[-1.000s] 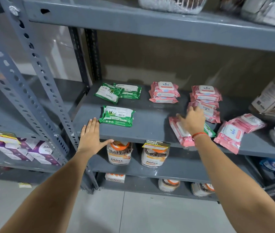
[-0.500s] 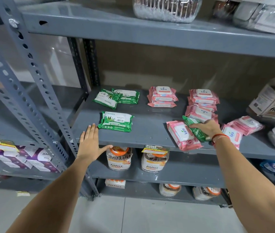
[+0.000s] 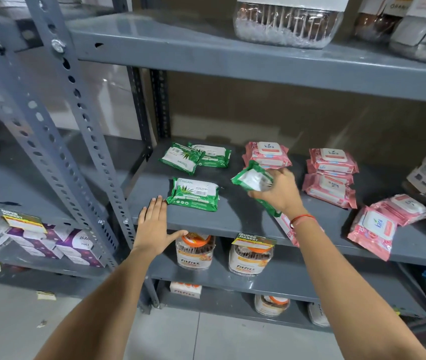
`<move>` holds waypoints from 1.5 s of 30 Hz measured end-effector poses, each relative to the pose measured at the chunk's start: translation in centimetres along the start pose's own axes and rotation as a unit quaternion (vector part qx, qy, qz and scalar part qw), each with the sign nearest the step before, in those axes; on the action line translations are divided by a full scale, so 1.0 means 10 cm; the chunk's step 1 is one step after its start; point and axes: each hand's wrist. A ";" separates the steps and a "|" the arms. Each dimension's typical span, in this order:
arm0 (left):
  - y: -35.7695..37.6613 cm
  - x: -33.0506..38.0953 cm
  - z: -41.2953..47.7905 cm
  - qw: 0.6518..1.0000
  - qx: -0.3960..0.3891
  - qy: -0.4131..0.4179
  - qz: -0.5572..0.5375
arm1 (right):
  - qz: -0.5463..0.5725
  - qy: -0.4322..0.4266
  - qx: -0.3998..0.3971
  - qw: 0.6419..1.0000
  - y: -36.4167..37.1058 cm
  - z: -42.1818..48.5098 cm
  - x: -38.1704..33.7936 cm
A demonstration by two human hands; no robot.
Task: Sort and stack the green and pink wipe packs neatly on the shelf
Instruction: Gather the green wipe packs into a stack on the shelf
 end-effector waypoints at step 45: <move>0.02 -0.02 0.00 1.000 0.008 0.004 -0.003 | -0.192 -0.199 -0.358 0.892 0.32 0.39 -1.31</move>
Point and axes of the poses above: each hand's wrist, its own z-axis towards the middle knuckle, its own y-axis out of the palm, x = y × z, and after that the axes turned 7 degrees about y, right-handed
